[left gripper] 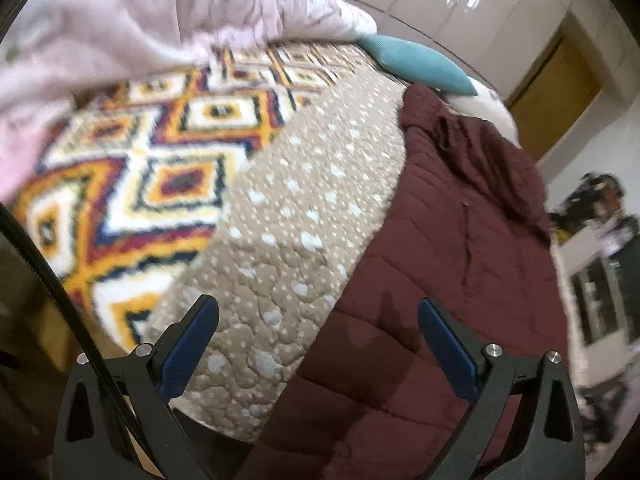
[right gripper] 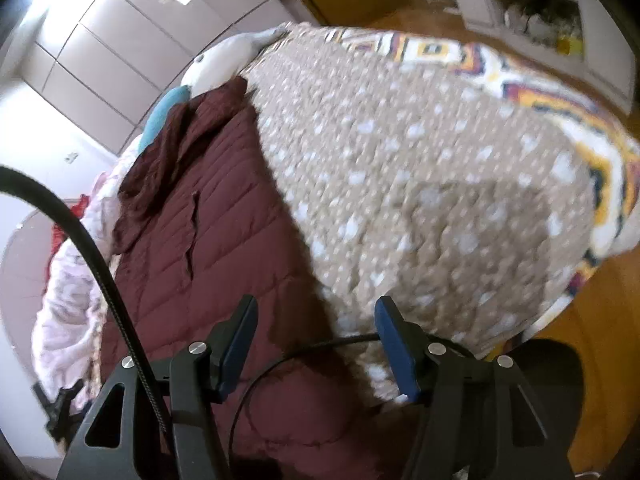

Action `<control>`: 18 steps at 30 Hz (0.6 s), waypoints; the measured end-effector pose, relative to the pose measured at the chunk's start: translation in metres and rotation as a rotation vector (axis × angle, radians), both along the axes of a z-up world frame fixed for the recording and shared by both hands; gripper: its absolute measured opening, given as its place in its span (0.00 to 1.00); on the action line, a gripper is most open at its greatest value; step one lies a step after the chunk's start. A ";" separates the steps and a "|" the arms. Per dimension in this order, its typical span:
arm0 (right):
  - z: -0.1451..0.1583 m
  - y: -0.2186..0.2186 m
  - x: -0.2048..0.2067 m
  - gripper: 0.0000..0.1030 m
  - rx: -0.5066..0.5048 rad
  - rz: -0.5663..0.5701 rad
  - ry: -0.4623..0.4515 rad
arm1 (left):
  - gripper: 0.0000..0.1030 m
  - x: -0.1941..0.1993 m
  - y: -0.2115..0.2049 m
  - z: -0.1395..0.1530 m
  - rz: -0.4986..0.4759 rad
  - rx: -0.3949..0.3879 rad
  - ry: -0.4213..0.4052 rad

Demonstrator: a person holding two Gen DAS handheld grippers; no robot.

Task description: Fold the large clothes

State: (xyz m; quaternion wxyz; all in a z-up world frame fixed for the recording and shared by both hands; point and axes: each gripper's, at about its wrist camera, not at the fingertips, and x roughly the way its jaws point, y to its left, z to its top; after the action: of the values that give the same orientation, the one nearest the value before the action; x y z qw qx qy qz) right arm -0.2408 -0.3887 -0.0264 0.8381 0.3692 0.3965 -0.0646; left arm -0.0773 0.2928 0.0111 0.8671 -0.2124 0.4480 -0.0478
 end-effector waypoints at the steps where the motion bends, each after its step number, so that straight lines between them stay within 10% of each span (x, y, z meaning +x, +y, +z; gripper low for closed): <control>1: -0.002 0.000 0.000 0.63 0.013 0.007 0.000 | 0.96 0.001 0.002 -0.005 -0.012 -0.026 0.012; 5: -0.006 0.007 -0.004 0.63 -0.025 0.101 0.088 | 0.96 0.000 -0.004 -0.015 -0.062 -0.036 0.036; 15: 0.059 -0.034 -0.100 0.63 -0.882 -0.070 0.489 | 0.96 -0.013 -0.014 -0.017 -0.140 -0.009 0.036; 18: 0.069 -0.024 -0.099 0.63 -0.879 -0.062 0.416 | 0.96 -0.011 -0.016 -0.020 -0.130 -0.005 0.047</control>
State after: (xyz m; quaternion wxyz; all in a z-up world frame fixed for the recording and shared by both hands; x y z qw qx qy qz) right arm -0.3401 -0.4130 0.0427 0.8152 -0.0287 0.4797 -0.3234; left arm -0.0880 0.2769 -0.0085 0.8509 -0.1860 0.4810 -0.1002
